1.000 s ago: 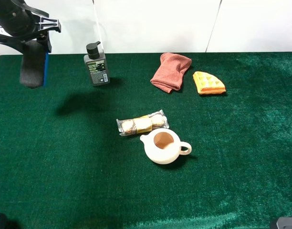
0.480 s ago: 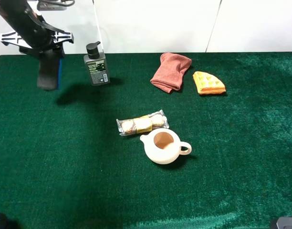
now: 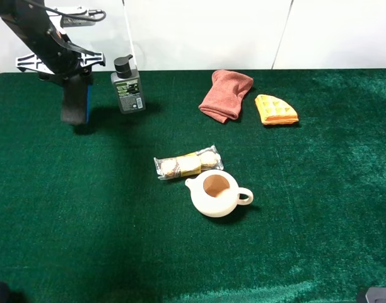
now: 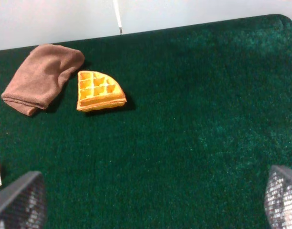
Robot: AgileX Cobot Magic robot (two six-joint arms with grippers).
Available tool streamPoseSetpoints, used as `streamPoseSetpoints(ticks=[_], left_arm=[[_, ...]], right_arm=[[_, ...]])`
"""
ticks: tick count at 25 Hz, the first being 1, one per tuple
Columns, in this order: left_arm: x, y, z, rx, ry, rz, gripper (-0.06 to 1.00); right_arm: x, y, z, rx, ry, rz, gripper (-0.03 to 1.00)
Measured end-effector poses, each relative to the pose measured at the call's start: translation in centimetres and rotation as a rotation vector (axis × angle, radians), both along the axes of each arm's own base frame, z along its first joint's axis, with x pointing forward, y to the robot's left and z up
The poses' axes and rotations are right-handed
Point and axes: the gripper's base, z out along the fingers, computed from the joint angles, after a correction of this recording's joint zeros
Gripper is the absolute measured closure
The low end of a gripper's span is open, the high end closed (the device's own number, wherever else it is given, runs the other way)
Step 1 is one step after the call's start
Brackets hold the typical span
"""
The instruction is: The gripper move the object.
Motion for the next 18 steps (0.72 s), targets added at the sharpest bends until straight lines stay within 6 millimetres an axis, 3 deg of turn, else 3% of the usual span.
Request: streamPoseSetpoints(ticks=[6, 18], left_arm=[[0.4, -0.1, -1.5, -0.005, 0.007, -0.003, 0.36], [0.5, -0.2, -1.5, -0.011, -0.008, -0.006, 0.36]], right_arm=[[0.0, 0.0, 0.0, 0.000, 0.000, 0.000, 0.27], [0.0, 0.0, 0.0, 0.000, 0.000, 0.000, 0.27]])
